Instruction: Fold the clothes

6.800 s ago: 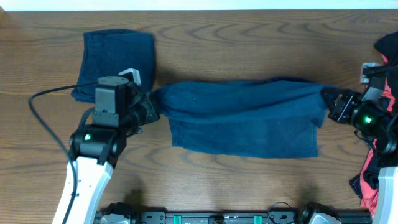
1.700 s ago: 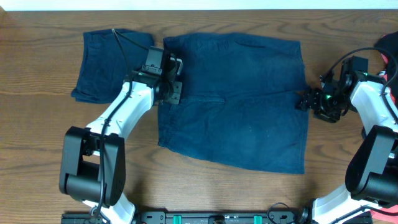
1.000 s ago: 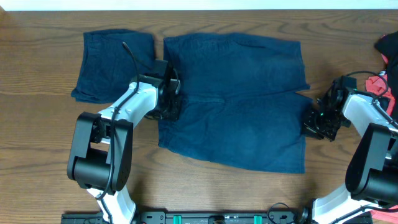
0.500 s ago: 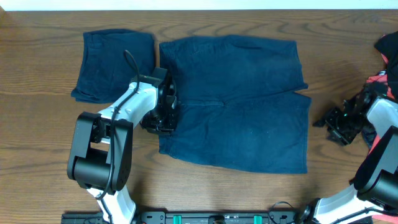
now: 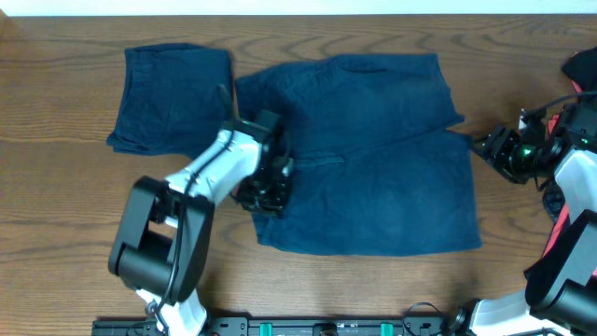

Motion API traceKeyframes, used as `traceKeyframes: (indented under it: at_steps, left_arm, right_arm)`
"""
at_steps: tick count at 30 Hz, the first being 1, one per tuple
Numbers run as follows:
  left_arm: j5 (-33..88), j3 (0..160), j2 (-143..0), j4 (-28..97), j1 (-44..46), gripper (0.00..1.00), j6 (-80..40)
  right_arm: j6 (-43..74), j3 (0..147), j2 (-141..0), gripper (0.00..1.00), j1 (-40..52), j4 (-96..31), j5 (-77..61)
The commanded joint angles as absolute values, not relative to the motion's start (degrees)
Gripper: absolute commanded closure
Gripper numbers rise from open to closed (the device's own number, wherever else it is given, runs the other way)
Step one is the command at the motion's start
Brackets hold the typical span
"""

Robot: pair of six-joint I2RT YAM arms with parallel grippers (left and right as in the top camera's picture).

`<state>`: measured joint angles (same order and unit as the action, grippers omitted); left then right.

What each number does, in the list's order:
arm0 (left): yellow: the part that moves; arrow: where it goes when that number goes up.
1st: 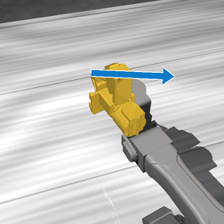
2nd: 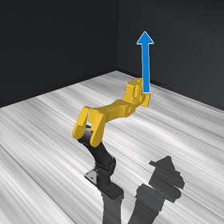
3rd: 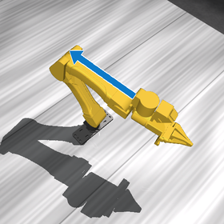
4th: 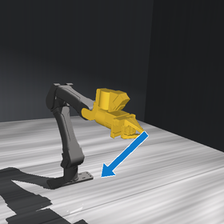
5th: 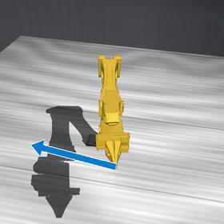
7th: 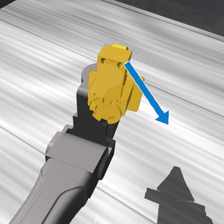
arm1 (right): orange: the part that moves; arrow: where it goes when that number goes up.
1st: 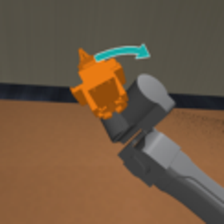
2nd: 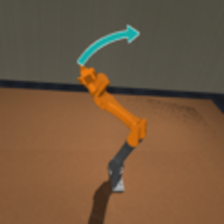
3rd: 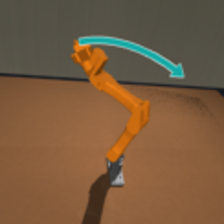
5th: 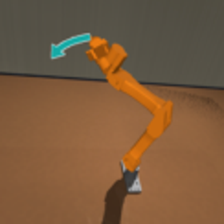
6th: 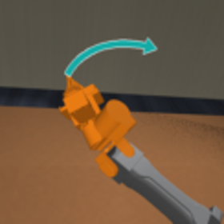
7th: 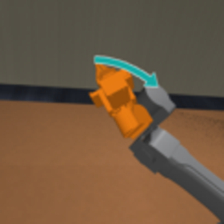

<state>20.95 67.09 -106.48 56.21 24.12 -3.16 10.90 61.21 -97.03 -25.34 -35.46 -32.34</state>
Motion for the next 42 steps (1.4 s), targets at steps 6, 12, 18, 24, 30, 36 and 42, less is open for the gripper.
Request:
traceKeyframes:
  at_steps: [6, 12, 18, 24, 30, 36, 42]
  left_arm:
    - [22.9, 67.9, -90.4, 55.0, 27.6, 0.27, -5.2]
    - [22.9, 67.9, -81.5, 50.4, 24.4, 0.02, -5.0]
    - [19.0, 67.9, -79.0, 51.7, 21.9, 0.02, -5.0]
    - [17.6, 67.9, -79.5, 52.6, 21.9, 0.02, -5.0]
    - [17.7, 67.9, -79.4, 53.3, 21.9, 0.02, -5.0]
    - [17.6, 67.9, -79.4, 54.8, 21.9, 0.02, -5.0]
    - [17.3, 67.9, -79.4, 55.2, 21.9, 0.02, -5.0]
  right_arm:
    - [9.8, 62.2, -96.0, 0.55, -19.1, -23.0, -35.9]
    - [15.4, 62.2, -96.1, 0.69, -13.4, -21.9, -22.2]
    - [18.9, 61.6, -96.9, 0.65, -11.4, -36.7, -5.2]
    - [19.7, 57.3, -99.6, 0.61, -12.7, -35.7, -4.1]
    - [21.3, 50.0, -101.9, 0.85, -13.1, -28.5, -5.6]
    - [27.8, 47.9, -101.9, 0.99, -16.4, -32.4, 1.3]
    - [28.7, 47.9, -101.4, 0.99, -23.1, -38.9, 9.9]
